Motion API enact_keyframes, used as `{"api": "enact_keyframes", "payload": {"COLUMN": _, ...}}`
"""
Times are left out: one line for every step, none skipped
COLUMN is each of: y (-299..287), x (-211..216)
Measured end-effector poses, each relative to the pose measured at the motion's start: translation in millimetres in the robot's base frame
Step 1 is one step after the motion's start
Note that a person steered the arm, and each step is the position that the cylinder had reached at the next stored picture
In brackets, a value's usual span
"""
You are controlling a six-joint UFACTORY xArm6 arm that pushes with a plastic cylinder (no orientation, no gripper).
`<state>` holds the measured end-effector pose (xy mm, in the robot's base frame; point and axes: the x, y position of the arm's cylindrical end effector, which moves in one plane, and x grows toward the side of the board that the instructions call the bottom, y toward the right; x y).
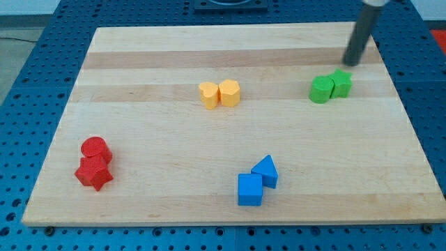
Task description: Push the green star to the bottom right of the green circle
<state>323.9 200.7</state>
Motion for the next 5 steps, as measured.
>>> {"api": "enact_keyframes", "payload": {"y": -11.1, "x": 27.1}}
{"api": "enact_keyframes", "payload": {"y": -5.2, "x": 53.3}}
{"api": "enact_keyframes", "payload": {"y": 3.9, "x": 60.1}}
{"api": "enact_keyframes", "payload": {"y": 27.0, "x": 69.5}}
{"api": "enact_keyframes", "payload": {"y": 98.1, "x": 105.4}}
